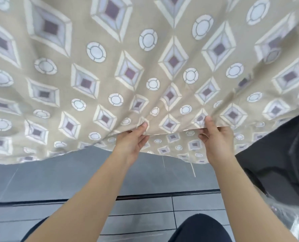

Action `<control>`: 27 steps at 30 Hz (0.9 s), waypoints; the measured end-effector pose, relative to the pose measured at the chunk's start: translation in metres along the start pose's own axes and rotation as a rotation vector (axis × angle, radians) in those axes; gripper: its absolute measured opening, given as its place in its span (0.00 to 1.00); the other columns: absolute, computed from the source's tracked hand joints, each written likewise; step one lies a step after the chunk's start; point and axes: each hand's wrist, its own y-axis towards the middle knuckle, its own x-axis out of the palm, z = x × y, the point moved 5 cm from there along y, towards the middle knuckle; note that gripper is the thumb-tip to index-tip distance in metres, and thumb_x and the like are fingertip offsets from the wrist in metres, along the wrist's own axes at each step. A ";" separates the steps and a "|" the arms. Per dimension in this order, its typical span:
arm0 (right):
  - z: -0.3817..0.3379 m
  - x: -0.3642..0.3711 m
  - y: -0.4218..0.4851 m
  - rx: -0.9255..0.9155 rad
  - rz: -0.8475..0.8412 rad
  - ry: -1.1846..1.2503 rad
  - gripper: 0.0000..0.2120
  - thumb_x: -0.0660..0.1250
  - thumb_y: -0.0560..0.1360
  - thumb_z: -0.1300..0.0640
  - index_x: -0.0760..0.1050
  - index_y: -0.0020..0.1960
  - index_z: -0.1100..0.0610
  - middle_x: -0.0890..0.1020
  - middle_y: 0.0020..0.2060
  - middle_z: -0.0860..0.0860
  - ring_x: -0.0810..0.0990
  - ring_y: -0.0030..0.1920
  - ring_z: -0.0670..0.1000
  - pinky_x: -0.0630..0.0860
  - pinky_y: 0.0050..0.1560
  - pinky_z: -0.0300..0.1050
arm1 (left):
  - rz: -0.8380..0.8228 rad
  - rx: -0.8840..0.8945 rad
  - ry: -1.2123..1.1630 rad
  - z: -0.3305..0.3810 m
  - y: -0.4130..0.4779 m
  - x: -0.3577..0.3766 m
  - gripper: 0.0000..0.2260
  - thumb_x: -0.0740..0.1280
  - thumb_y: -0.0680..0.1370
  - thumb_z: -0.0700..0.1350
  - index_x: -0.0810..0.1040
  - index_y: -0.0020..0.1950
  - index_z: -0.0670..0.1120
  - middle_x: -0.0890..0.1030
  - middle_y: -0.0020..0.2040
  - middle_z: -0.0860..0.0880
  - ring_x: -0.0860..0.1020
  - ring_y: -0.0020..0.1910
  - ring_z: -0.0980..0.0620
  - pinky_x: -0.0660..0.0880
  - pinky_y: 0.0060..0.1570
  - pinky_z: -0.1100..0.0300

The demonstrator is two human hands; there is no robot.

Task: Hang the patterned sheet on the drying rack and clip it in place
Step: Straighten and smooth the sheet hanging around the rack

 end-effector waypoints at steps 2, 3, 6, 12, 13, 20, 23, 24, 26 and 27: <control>0.008 -0.003 -0.006 -0.021 -0.005 -0.077 0.12 0.64 0.77 0.57 0.74 0.34 0.56 0.74 0.23 0.45 0.73 0.26 0.44 0.73 0.33 0.37 | 0.042 -0.004 0.045 -0.005 0.001 -0.008 0.06 0.69 0.74 0.38 0.78 0.47 0.48 0.83 0.46 0.52 0.81 0.44 0.54 0.77 0.42 0.64; 0.015 -0.005 -0.008 -0.001 0.001 -0.099 0.13 0.65 0.77 0.57 0.74 0.34 0.57 0.74 0.23 0.46 0.72 0.27 0.45 0.73 0.34 0.39 | 0.069 -0.011 0.065 -0.009 0.002 -0.014 0.07 0.70 0.74 0.38 0.78 0.49 0.48 0.82 0.50 0.50 0.80 0.49 0.52 0.76 0.43 0.63; 0.042 -0.010 -0.017 0.069 0.011 -0.121 0.14 0.65 0.77 0.58 0.75 0.33 0.58 0.74 0.22 0.47 0.72 0.27 0.46 0.72 0.36 0.42 | 0.157 -0.017 0.129 -0.018 0.004 -0.031 0.07 0.70 0.73 0.38 0.76 0.49 0.46 0.80 0.54 0.47 0.79 0.51 0.49 0.76 0.43 0.63; 0.077 -0.010 -0.026 0.170 -0.003 -0.114 0.10 0.63 0.78 0.59 0.75 0.38 0.57 0.73 0.29 0.52 0.72 0.27 0.45 0.71 0.29 0.37 | 0.274 -0.005 0.218 -0.022 0.005 -0.046 0.08 0.69 0.74 0.35 0.74 0.50 0.45 0.78 0.45 0.50 0.77 0.45 0.51 0.74 0.48 0.58; 0.082 -0.011 -0.028 0.188 -0.006 -0.120 0.10 0.63 0.78 0.59 0.75 0.38 0.57 0.72 0.29 0.52 0.72 0.28 0.46 0.70 0.29 0.36 | 0.291 -0.012 0.236 -0.025 0.005 -0.049 0.09 0.69 0.74 0.35 0.74 0.51 0.44 0.78 0.45 0.50 0.77 0.45 0.52 0.74 0.46 0.59; 0.087 -0.016 -0.035 0.360 0.006 -0.038 0.06 0.67 0.76 0.59 0.77 0.40 0.57 0.74 0.32 0.50 0.73 0.35 0.47 0.70 0.38 0.40 | 0.366 -0.094 0.140 -0.033 0.010 -0.042 0.08 0.69 0.74 0.39 0.72 0.43 0.48 0.77 0.45 0.51 0.76 0.42 0.55 0.72 0.51 0.60; 0.070 -0.026 -0.031 0.387 -0.013 0.141 0.04 0.65 0.76 0.60 0.77 0.44 0.54 0.78 0.39 0.48 0.76 0.40 0.47 0.69 0.44 0.40 | 0.247 -0.242 0.076 -0.044 0.004 -0.016 0.07 0.70 0.75 0.44 0.74 0.49 0.48 0.76 0.45 0.51 0.76 0.43 0.56 0.71 0.54 0.60; 0.062 -0.034 -0.030 0.391 0.008 0.236 0.04 0.64 0.77 0.58 0.77 0.45 0.53 0.79 0.41 0.47 0.77 0.42 0.46 0.69 0.46 0.39 | 0.223 -0.283 0.078 -0.049 0.000 -0.009 0.08 0.70 0.74 0.44 0.75 0.51 0.48 0.76 0.45 0.51 0.76 0.45 0.55 0.72 0.55 0.60; 0.046 -0.057 -0.028 0.387 0.090 0.467 0.04 0.64 0.76 0.55 0.77 0.49 0.52 0.80 0.44 0.47 0.79 0.47 0.47 0.71 0.52 0.40 | 0.200 -0.322 0.081 -0.056 -0.005 0.003 0.05 0.69 0.74 0.41 0.76 0.49 0.46 0.75 0.43 0.51 0.75 0.45 0.54 0.72 0.53 0.62; 0.035 -0.070 -0.026 0.363 0.133 0.569 0.06 0.64 0.76 0.54 0.77 0.51 0.52 0.80 0.47 0.48 0.79 0.50 0.49 0.72 0.55 0.42 | 0.201 -0.328 0.075 -0.058 -0.007 0.008 0.03 0.68 0.75 0.39 0.77 0.47 0.45 0.74 0.42 0.51 0.74 0.42 0.55 0.71 0.52 0.63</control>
